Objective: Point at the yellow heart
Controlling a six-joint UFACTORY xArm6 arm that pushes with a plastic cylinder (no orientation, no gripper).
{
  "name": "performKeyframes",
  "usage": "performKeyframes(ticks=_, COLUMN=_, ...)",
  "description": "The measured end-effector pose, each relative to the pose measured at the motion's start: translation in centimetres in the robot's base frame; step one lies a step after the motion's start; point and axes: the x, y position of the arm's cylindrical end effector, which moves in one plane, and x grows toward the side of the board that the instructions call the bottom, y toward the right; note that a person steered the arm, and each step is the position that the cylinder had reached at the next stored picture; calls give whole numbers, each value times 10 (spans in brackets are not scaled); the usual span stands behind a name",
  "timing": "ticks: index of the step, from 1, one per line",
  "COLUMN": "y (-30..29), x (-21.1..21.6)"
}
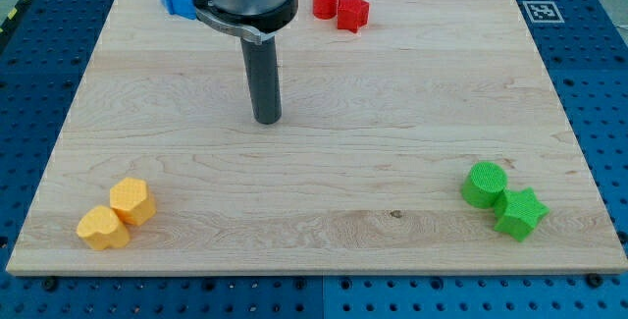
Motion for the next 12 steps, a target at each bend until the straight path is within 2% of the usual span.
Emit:
performKeyframes(ticks=2, y=1, x=16)
performKeyframes(ticks=3, y=2, x=67)
performKeyframes(ticks=4, y=2, x=99)
performKeyframes(ticks=7, y=-7, x=172)
performKeyframes(ticks=9, y=-32, x=173)
performKeyframes(ticks=11, y=-127, x=174)
performKeyframes(ticks=12, y=-131, x=174)
